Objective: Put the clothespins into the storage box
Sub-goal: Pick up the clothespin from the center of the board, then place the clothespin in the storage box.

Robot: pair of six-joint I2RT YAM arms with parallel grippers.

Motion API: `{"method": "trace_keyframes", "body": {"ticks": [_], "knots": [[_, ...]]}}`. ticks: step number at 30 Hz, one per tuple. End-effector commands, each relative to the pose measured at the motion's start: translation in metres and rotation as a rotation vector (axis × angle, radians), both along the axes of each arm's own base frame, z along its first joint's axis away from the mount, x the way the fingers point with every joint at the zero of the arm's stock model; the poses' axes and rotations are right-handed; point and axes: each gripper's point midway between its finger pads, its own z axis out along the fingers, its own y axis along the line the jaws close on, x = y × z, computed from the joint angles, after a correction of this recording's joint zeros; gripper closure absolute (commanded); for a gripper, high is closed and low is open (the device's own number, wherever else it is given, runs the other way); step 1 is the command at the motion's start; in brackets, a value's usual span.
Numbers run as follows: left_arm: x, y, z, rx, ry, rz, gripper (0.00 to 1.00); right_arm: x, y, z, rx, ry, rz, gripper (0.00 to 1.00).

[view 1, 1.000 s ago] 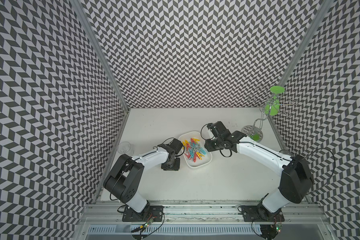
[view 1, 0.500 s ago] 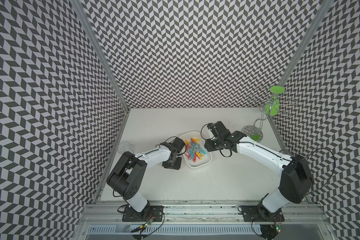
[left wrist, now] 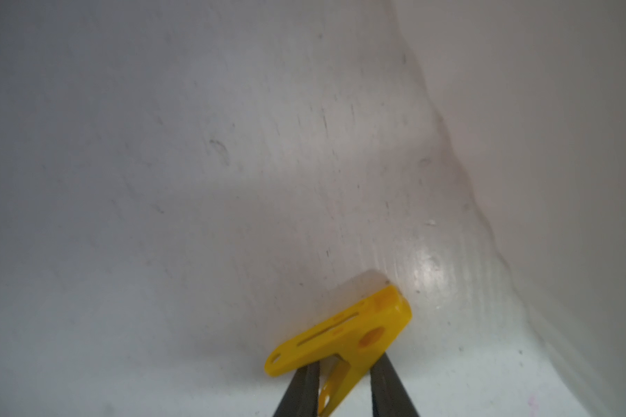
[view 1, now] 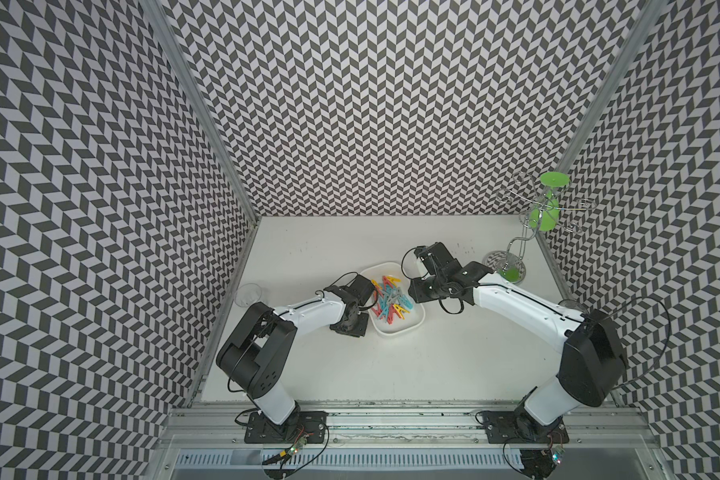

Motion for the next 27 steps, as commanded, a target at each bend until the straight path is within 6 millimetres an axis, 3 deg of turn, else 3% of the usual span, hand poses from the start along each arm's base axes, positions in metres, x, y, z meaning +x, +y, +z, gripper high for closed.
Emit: {"method": "trace_keyframes", "body": {"ticks": [1, 4, 9, 12, 15, 18, 21, 24, 27], "knots": [[0.007, -0.003, -0.006, 0.009, -0.022, -0.003, 0.79, 0.008, 0.003, 0.01, 0.036, -0.037, -0.011, 0.64], [0.007, 0.003, -0.002, 0.027, -0.038, 0.011, 0.87, 0.008, 0.003, 0.012, 0.033, -0.04, -0.012, 0.64], [0.007, 0.014, 0.008, 0.044, -0.062, 0.094, 0.89, 0.011, 0.002, 0.019, 0.035, -0.052, -0.015, 0.63], [0.012, 0.021, 0.024, 0.028, -0.093, 0.156, 0.9, 0.014, -0.001, 0.023, 0.036, -0.057, -0.024, 0.61], [0.024, 0.025, 0.052, -0.002, -0.139, 0.207, 0.9, 0.018, -0.007, 0.025, 0.04, -0.064, -0.047, 0.57], [0.042, 0.012, 0.088, -0.062, -0.198, 0.197, 0.9, 0.024, -0.019, 0.026, 0.046, -0.072, -0.085, 0.53], [0.057, -0.018, 0.116, -0.153, -0.221, 0.158, 0.9, 0.028, -0.033, 0.024, 0.048, -0.074, -0.12, 0.51], [0.066, -0.05, 0.129, -0.195, -0.233, 0.098, 0.88, 0.032, -0.044, 0.021, 0.037, -0.072, -0.147, 0.51], [0.077, -0.072, 0.123, -0.194, -0.222, 0.063, 0.88, 0.033, -0.05, 0.02, 0.035, -0.071, -0.158, 0.51]]}}
